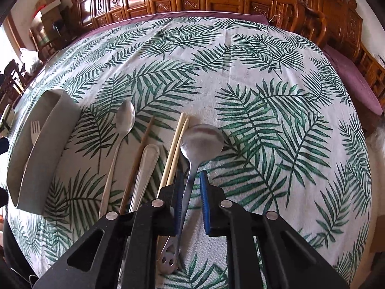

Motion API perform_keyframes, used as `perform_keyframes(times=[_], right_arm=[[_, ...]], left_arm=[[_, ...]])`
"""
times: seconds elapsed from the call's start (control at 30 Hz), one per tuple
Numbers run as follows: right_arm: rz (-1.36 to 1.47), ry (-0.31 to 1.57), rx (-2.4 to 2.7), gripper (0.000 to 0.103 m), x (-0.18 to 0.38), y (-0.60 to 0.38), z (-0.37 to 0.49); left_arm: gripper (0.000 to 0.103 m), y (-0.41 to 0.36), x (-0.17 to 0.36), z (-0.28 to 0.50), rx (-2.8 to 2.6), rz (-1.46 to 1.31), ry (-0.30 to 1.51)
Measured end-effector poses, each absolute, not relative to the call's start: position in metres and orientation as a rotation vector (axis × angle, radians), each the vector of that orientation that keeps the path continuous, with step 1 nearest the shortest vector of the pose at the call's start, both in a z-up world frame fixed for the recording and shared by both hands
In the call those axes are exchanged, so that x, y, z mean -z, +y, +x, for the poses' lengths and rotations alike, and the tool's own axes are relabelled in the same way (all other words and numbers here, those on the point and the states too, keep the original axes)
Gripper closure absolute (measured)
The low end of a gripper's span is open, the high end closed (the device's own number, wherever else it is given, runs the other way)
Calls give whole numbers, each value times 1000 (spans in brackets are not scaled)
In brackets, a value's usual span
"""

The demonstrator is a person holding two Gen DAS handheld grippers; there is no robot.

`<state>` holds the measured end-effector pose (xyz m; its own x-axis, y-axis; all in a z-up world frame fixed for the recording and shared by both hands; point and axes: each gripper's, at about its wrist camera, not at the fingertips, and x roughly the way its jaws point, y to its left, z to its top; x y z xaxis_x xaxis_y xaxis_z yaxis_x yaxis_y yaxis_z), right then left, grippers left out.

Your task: Organize utensils

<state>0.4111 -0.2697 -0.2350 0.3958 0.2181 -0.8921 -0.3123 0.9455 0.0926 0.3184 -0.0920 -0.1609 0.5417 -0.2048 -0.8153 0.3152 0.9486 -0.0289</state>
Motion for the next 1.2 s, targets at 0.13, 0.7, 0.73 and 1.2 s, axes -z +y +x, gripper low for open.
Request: perform_keyframes(times=[0.13, 0.7, 0.73, 1.2], right_arm=[[-99, 1123, -350, 89, 237, -272, 415], [-85, 1161, -373, 91, 239, -272, 421], [-88, 1164, -370, 90, 239, -271, 422], [-121, 1151, -338, 96, 241, -279, 406]], left_arm=[[33, -100, 169, 329, 314, 127, 966], [34, -116, 198, 367, 276, 122, 1023], [34, -116, 199, 368, 274, 123, 1025], [37, -120, 213, 383, 267, 101, 1065]])
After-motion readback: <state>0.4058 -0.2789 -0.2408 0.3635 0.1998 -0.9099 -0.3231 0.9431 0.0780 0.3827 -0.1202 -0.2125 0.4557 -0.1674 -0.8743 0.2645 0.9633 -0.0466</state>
